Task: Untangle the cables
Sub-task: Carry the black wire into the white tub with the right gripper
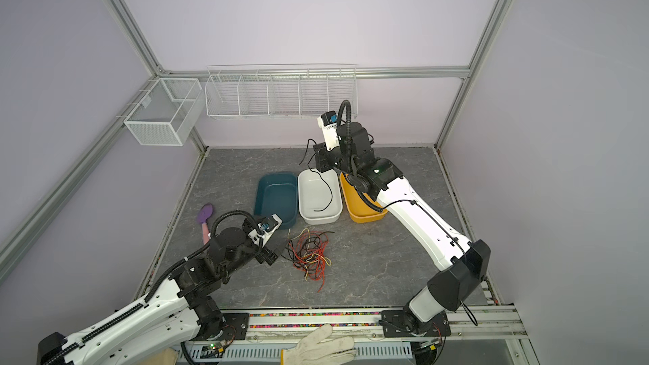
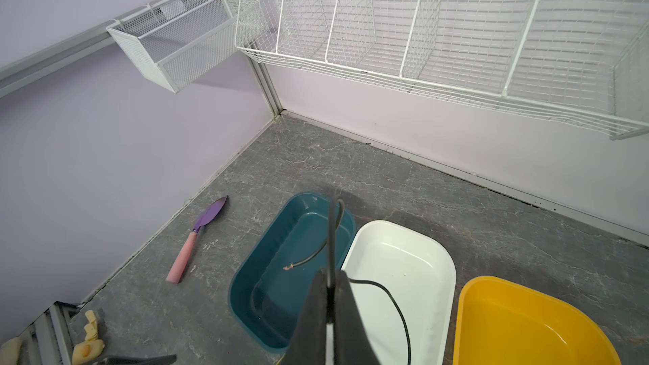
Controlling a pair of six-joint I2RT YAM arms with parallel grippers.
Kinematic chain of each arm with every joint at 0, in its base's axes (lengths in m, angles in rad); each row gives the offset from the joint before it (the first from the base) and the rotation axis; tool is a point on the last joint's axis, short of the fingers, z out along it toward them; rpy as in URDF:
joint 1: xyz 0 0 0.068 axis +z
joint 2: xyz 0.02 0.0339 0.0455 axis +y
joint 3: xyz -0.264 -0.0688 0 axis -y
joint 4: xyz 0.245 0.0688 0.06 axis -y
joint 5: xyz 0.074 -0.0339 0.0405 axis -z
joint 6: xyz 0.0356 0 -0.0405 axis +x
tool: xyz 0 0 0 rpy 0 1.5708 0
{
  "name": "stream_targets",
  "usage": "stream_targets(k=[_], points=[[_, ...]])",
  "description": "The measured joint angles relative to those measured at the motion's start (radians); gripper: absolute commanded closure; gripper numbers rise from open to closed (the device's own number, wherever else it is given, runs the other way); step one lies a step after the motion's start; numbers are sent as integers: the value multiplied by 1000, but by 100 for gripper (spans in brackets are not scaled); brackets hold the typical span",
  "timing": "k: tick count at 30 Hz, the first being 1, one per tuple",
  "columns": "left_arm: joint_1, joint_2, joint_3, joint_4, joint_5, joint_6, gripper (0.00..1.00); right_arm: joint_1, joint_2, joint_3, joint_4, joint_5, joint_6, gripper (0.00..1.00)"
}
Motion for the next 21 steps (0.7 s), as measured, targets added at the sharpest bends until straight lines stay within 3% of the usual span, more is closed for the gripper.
stream_targets(k=[6,21], points=[[0,11,3,-1,-8,0,1,-39,90,-13,37,-1,4,93],[-2,6,3,-1,-14,8,1,-60,215,-278,158,-34,110,93]])
